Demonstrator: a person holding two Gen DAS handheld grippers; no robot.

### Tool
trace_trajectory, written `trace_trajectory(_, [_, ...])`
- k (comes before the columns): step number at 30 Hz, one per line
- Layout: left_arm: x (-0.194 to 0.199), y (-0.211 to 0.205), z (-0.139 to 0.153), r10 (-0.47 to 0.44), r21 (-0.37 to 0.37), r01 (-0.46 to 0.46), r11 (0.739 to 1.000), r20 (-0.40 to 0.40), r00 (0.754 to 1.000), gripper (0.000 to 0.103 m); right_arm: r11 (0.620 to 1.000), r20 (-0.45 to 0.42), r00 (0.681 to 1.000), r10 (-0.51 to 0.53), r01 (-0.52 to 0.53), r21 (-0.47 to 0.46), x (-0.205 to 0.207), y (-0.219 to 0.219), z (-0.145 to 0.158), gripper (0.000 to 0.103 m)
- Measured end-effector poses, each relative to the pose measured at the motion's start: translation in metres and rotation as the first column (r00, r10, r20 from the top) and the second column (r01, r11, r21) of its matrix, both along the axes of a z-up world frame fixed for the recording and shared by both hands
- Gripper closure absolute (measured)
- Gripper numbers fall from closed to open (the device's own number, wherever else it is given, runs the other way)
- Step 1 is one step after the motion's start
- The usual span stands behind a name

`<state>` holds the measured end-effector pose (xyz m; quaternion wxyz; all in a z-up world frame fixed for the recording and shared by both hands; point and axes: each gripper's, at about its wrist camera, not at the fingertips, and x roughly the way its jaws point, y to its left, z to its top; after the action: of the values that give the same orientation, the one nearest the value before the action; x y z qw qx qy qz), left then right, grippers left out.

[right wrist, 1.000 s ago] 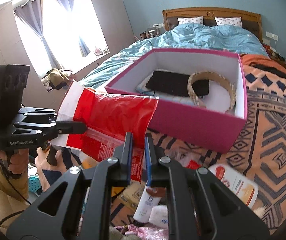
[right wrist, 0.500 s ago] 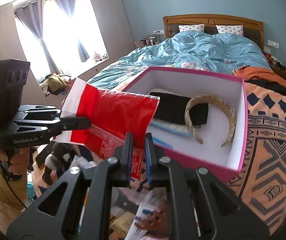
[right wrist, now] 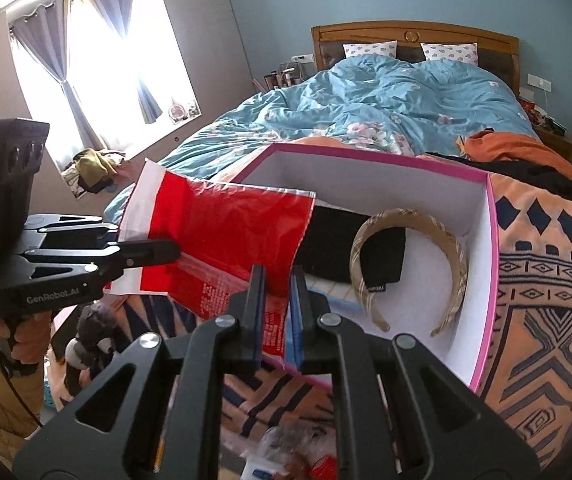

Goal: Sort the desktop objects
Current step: 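Lower the red-and-white plastic bag with the left gripper into the pink box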

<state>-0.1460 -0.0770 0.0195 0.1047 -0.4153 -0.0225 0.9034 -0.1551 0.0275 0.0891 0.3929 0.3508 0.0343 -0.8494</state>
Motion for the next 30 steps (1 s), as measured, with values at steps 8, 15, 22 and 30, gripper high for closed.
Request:
trace_trajectory(8, [-0.029, -0.006, -0.012, 0.041, -0.015, -0.041, 0.999, 0.040, 0.998, 0.089, 0.999, 0.025, 1.000, -0.006, 0.005, 0.042, -0.028, -0.017, -0.006, 0.090])
trace_trajectory(15, [-0.050, -0.010, -0.022, 0.071, -0.037, -0.068, 0.997, 0.076, 0.995, 0.089, 0.997, 0.061, 0.998, -0.004, -0.001, 0.075, -0.050, -0.030, -0.015, 0.090])
trace_trajectory(22, [-0.065, -0.010, -0.032, 0.089, -0.061, -0.082, 0.995, 0.110, 0.990, 0.089, 0.991, 0.076, 0.997, -0.009, -0.001, 0.131, -0.068, -0.045, -0.024, 0.090])
trace_trajectory(30, [-0.083, -0.014, -0.042, 0.107, -0.076, -0.097, 0.992, 0.148, 0.983, 0.089, 0.977, 0.085, 0.996, -0.013, -0.005, 0.211, -0.084, -0.060, -0.035, 0.090])
